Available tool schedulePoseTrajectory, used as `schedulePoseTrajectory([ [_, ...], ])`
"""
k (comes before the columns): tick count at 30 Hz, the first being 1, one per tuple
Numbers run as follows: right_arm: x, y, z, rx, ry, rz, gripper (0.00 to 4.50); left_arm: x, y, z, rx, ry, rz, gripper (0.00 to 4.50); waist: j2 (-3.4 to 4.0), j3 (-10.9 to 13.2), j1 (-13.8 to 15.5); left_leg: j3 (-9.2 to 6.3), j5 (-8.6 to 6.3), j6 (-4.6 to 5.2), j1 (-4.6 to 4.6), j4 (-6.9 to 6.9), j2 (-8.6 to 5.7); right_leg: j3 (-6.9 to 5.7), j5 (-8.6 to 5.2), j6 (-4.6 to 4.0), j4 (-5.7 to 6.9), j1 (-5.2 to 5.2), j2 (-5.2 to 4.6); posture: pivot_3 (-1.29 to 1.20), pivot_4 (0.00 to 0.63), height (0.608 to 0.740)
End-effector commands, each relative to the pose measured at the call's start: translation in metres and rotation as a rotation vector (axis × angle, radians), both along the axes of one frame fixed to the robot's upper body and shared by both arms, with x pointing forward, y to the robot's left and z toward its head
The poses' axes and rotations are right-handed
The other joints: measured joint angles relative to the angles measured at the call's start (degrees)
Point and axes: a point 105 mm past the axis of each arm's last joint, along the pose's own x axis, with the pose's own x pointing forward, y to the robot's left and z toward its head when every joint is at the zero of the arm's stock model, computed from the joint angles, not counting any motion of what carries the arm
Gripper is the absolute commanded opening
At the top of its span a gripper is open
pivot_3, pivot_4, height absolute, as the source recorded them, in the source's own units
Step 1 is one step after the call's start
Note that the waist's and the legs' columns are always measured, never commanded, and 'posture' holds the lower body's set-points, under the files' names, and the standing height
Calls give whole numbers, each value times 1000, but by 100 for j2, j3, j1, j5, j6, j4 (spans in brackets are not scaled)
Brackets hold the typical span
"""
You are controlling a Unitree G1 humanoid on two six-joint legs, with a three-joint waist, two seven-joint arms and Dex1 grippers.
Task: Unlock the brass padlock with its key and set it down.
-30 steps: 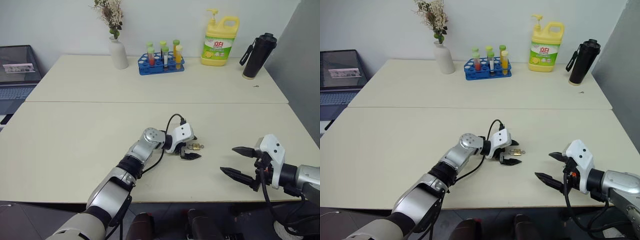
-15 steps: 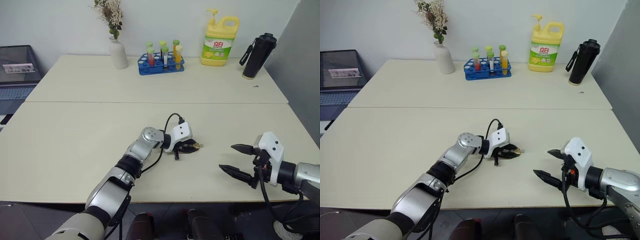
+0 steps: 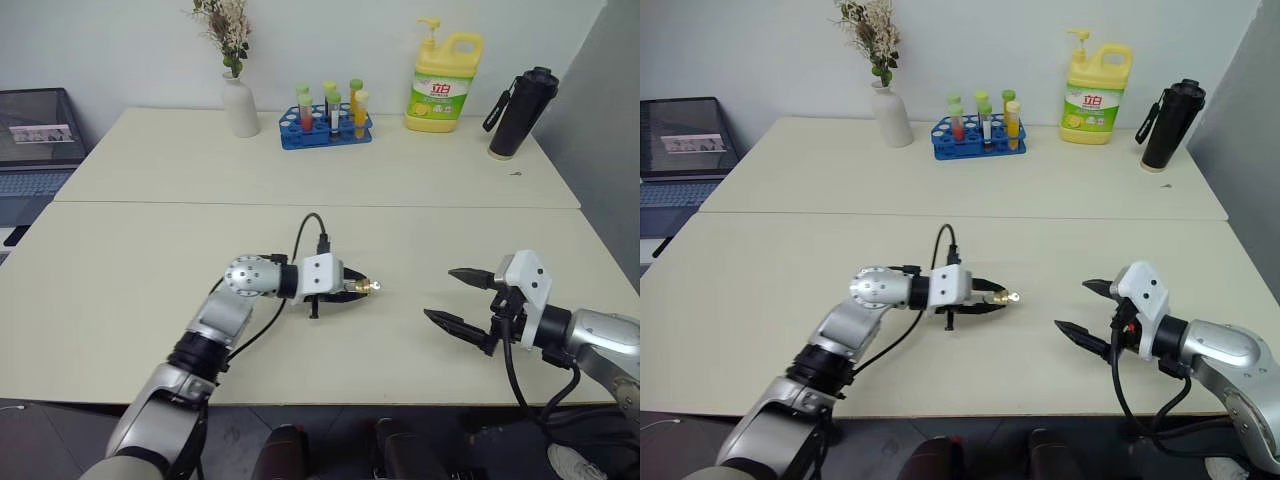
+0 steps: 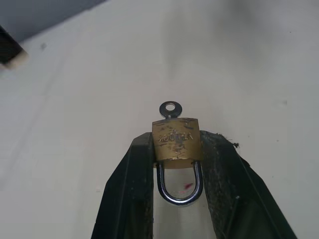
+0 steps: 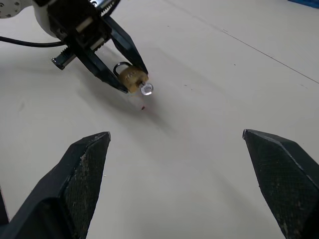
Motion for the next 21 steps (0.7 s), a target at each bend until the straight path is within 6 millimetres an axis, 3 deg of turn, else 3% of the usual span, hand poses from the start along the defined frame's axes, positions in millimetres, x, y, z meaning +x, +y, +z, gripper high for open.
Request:
schedulePoseTrajectory([
  [1,3,11,12,45,-42,66,4500,-13,7,32,-75,-282,-43,962,0,0,2,0,0,0,0,0,2,0,0,0,0,0,-1,0,150,740],
  [7,12,28,21,136,-42,161,4500,-28,21,48,-104,-646,-87,962,-1,0,4,0,3,4,1,1,6,-2,2,0,1,2,-4,0,150,740],
  [10,14,33,26,177,-30,198,4500,-31,22,48,-112,-712,-105,962,-1,0,4,1,3,5,1,0,7,-3,15,-20,1,2,-8,0,150,740],
  [14,11,46,31,245,115,328,4500,-32,24,56,-135,-778,-92,962,0,0,2,3,4,8,0,1,13,-3,20,-19,0,2,-13,0,150,740],
  [21,28,77,39,344,222,402,4500,-34,29,59,-102,-857,-94,962,0,0,-11,2,6,10,1,-3,33,-10,23,-21,3,2,-12,0,150,740],
])
